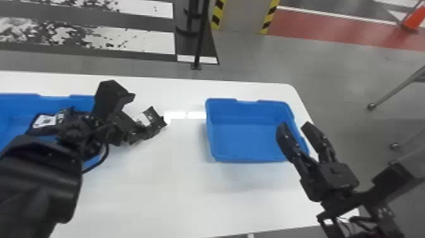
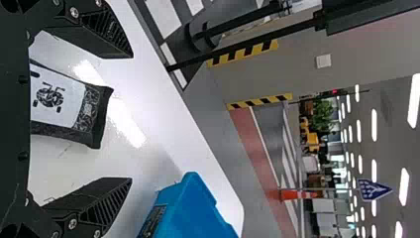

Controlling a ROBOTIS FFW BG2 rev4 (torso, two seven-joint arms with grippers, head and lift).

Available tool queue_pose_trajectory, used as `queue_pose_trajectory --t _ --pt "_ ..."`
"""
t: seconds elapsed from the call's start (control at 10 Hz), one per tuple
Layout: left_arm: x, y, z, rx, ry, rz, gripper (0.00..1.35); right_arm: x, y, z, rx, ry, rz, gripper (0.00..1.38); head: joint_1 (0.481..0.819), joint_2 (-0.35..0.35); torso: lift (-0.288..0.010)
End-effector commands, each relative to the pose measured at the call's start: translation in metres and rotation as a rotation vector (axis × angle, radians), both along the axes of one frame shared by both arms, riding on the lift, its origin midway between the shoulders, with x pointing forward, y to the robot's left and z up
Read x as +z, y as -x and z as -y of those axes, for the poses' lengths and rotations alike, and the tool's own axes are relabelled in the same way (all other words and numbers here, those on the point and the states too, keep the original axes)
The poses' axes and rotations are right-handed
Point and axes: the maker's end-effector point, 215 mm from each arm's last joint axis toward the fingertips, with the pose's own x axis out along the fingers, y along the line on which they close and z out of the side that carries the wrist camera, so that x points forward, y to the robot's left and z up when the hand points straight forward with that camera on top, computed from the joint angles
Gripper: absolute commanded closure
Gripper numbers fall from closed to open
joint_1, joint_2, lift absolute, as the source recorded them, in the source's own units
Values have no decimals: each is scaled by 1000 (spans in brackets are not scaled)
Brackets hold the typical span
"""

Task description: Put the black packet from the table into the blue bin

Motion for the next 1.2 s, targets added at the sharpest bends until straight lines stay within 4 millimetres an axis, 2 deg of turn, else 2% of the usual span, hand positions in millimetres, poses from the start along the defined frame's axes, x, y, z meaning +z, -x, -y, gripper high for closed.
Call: queue_pose_trajectory --t 0.0,0.2,0.3,0.4,0.5,0.6,0.8,0.9,1.0,1.1 --pt "-15 -16 10 -29 -83 -18 144 0 -1 -2 2 -4 0 510 695 -235 -110" --pt "-37 -27 -1 -8 -153 -69 142 -1 -3 -3 4 -6 1 510 695 -240 -110" --pt "-56 -25 4 -17 -184 -122 140 -1 -2 -2 3 -7 1 510 695 -232 -110" --pt "-65 -26 8 -31 -212 -148 139 -1 -2 -2 3 -7 1 510 695 -231 -110" --pt "-82 -27 5 -32 -244 -204 140 0 -3 -2 3 -9 4 510 695 -234 -110" --pt "-89 -28 4 -40 -261 -221 144 -1 -3 -2 3 -11 2 510 695 -237 -110" --pt "-98 -32 -16 -1 -298 -249 180 -1 -3 -2 3 -13 2 510 695 -229 -110" --pt "-102 -32 -26 16 -315 -268 325 -1 -3 -2 3 -15 2 510 695 -223 -110" --pt "-100 -33 -27 12 -314 -264 828 -2 -2 -2 3 -17 0 510 695 -209 -110" --pt "-89 -41 -21 -12 -321 -207 1164 -3 -2 -2 3 -18 -2 510 695 -201 -110"
